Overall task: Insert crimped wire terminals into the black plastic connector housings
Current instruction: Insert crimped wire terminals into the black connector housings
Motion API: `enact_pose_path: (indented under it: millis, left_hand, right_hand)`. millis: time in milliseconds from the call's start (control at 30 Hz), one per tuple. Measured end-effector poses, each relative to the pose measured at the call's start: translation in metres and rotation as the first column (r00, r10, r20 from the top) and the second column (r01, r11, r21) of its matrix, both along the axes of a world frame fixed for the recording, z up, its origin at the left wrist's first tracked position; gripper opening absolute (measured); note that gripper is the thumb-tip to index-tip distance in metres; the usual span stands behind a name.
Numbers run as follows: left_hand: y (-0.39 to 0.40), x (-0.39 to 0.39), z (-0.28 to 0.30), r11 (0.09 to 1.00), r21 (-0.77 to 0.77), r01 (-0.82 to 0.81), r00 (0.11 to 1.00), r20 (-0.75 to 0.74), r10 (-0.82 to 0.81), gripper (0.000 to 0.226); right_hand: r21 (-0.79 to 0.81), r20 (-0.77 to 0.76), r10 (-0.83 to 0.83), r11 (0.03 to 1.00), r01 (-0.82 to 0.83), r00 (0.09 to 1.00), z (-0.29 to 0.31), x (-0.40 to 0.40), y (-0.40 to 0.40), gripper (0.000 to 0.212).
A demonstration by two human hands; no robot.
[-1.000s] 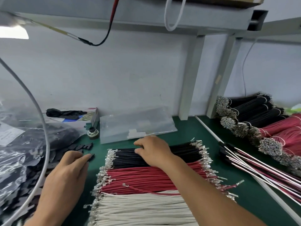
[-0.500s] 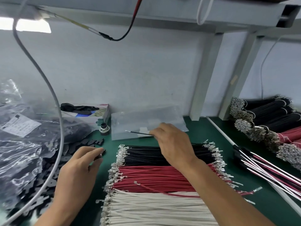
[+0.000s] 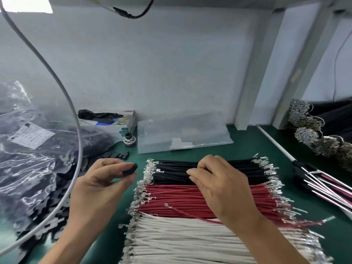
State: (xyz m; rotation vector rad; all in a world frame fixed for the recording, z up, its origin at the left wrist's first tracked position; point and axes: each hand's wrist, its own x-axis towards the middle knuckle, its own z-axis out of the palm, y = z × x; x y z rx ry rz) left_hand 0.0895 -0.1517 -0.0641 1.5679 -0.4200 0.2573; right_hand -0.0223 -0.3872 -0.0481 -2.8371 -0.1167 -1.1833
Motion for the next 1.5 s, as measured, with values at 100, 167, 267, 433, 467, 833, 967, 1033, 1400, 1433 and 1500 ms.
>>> enact_pose_path:
  millis: [100,167,267,433,467,833,967,1033,1400,1433,1500]
  left_hand:
    - [0.0,-0.006,0.004,0.99,-0.098,0.1,0.992,-0.062,-0.106,0.032]
    - [0.0,-0.01,0.006,0.985,-0.102,0.142,0.985,-0.084,-0.15,0.034]
    - [-0.002,-0.015,0.008,0.981,-0.073,0.182,0.978,-0.089,-0.188,0.034]
    - [-0.002,-0.017,0.004,0.973,-0.041,0.227,0.966,-0.115,-0.231,0.033]
    - [-0.003,-0.018,0.004,0.971,-0.05,0.236,0.963,-0.124,-0.24,0.032]
    - [-0.008,-0.026,0.004,0.956,0.022,0.291,0.953,-0.089,-0.288,0.021]
    - [-0.011,-0.027,0.004,0.946,0.002,0.323,0.943,-0.079,-0.322,0.024]
    - [-0.012,-0.027,0.004,0.943,-0.026,0.331,0.939,-0.087,-0.332,0.026]
    - [-0.008,-0.026,0.006,0.924,-0.006,0.383,0.919,-0.105,-0.381,0.024]
    - [-0.008,-0.026,0.006,0.92,-0.01,0.391,0.914,-0.117,-0.389,0.023]
    - [-0.008,-0.025,0.006,0.913,-0.008,0.409,0.904,-0.131,-0.406,0.022]
  right_hand:
    - [0.02,0.009,0.013,1.0,-0.013,1.0,-0.005,0.001,0.001,0.032]
    - [0.043,0.041,0.034,0.998,-0.036,0.999,-0.006,0.002,0.002,0.041]
    - [0.09,0.084,0.054,0.994,-0.061,0.995,-0.006,0.002,0.005,0.036]
    - [0.154,0.116,0.076,0.984,-0.093,0.99,-0.001,-0.002,0.008,0.007]
    - [0.16,0.118,0.077,0.983,-0.096,0.99,-0.001,-0.003,0.009,0.008]
    - [0.121,0.097,0.069,0.989,-0.081,0.993,0.001,-0.005,0.011,0.028]
    - [0.182,0.075,0.126,0.973,-0.138,0.989,0.004,-0.006,0.018,0.011]
    - [0.22,0.06,0.128,0.966,-0.138,0.99,0.005,-0.008,0.019,0.013]
    - [0.217,-0.013,0.144,0.966,-0.138,0.99,0.01,-0.009,0.017,0.011]
    - [0.227,-0.008,0.154,0.963,-0.148,0.988,0.01,-0.009,0.017,0.011]
    - [0.223,0.004,0.163,0.962,-0.16,0.987,0.011,-0.01,0.017,0.009]
